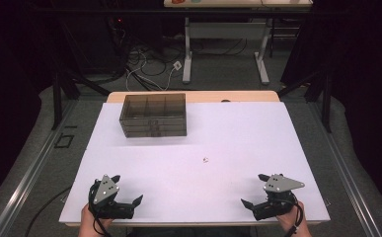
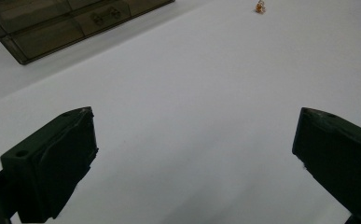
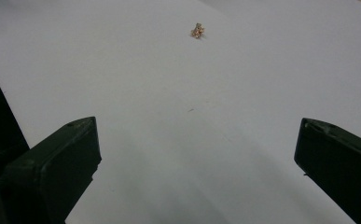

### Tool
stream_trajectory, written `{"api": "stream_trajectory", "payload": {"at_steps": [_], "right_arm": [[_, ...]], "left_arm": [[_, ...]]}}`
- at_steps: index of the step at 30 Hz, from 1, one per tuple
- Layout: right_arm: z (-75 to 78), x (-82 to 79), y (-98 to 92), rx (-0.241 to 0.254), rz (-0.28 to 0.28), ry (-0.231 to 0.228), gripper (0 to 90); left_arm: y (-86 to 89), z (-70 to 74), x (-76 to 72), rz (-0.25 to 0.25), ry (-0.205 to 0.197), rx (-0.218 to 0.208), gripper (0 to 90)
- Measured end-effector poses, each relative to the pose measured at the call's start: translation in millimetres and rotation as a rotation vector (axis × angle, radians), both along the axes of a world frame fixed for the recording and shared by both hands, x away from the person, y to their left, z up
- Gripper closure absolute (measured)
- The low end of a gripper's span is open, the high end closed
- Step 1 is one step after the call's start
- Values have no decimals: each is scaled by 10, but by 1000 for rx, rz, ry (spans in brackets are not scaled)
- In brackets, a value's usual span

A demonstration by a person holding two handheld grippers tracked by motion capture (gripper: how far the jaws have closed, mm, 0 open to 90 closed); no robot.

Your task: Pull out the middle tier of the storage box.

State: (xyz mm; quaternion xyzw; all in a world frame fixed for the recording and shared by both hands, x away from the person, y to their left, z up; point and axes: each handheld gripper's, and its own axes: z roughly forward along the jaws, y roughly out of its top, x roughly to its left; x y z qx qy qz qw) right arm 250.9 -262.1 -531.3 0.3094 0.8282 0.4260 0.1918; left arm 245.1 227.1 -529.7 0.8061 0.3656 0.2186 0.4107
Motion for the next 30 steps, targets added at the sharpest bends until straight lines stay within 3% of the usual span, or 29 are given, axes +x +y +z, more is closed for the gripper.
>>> {"api": "stream_trajectory", "payload": {"at_steps": [13, 22, 30], "right_arm": [[-3, 1, 7, 7, -5, -13, 0], [-3, -7, 7, -3, -7, -11, 0], [-2, -10, 6, -10, -3, -24, 0]], "left_arm": [[-91, 9, 58, -3, 31, -5, 0], [-177, 23, 123, 1, 41, 35, 0], [-206, 8, 254, 17, 74, 40, 0]]}}
